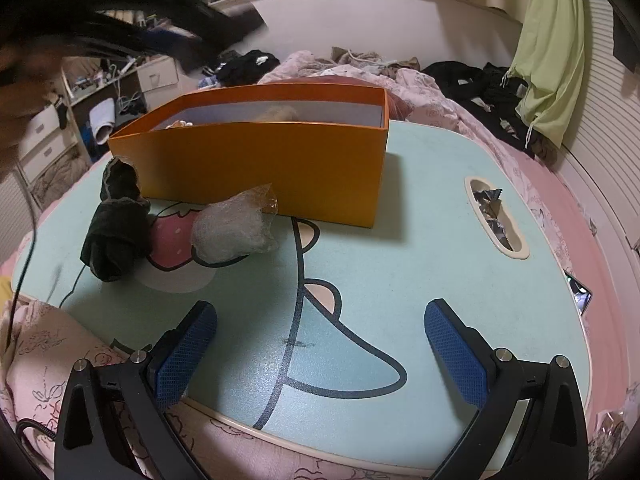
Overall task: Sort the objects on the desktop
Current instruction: 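Grasp the dark box with red symbol with the left gripper, place it beside the black bag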
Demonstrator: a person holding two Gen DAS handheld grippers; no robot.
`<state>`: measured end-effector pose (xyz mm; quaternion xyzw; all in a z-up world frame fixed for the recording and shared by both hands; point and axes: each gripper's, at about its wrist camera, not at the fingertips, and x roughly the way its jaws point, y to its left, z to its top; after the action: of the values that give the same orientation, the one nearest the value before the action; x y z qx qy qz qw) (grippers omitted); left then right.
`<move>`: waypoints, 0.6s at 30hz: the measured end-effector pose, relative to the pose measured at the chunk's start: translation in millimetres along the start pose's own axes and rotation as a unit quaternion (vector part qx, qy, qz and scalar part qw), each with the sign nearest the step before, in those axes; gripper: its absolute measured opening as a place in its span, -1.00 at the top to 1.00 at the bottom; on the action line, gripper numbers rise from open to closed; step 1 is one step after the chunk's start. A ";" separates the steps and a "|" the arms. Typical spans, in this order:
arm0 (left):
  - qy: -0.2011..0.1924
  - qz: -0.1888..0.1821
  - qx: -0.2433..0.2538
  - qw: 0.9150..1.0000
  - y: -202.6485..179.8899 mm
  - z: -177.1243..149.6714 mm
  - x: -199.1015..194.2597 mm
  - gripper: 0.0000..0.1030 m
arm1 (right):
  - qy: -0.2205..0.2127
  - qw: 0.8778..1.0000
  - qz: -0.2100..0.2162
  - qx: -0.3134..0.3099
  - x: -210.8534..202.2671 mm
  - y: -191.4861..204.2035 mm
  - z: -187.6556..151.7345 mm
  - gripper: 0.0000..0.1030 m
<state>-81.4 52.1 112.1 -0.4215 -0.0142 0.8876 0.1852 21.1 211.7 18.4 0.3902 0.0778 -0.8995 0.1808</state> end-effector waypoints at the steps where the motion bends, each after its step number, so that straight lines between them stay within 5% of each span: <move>1: 0.000 -0.015 0.010 1.000 -6.0 -13.3 -10.1 0.22 | 0.000 1.000 0.000 0.000 0.0 -0.3 -0.2 -1.00; 6: 0.041 -0.039 0.017 0.998 -16.3 -70.4 -4.6 0.22 | 0.000 1.000 0.000 0.000 0.2 -0.7 -0.5 -1.00; 11: 0.067 -0.012 0.033 0.997 -25.7 -97.5 23.6 0.21 | 0.000 1.000 -0.001 0.000 0.3 -1.1 -0.6 -1.00; 15: 0.034 0.006 0.015 0.999 -18.8 -99.6 15.3 0.18 | -0.001 1.000 0.000 0.000 0.2 -0.4 -0.5 -1.00; 17: 0.003 -0.004 0.014 1.000 -18.2 -103.2 -4.2 -0.05 | -0.001 1.000 -0.001 0.000 0.4 -0.9 -0.7 -1.00; 18: -0.010 -0.003 0.014 1.000 -15.9 -106.8 -13.0 -0.37 | -0.001 1.000 -0.001 0.000 0.5 -0.2 -0.5 -1.00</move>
<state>11.6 48.5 55.8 -0.4095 -0.0047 0.8915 0.1935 21.0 211.9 17.7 0.3894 0.0779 -0.9000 0.1798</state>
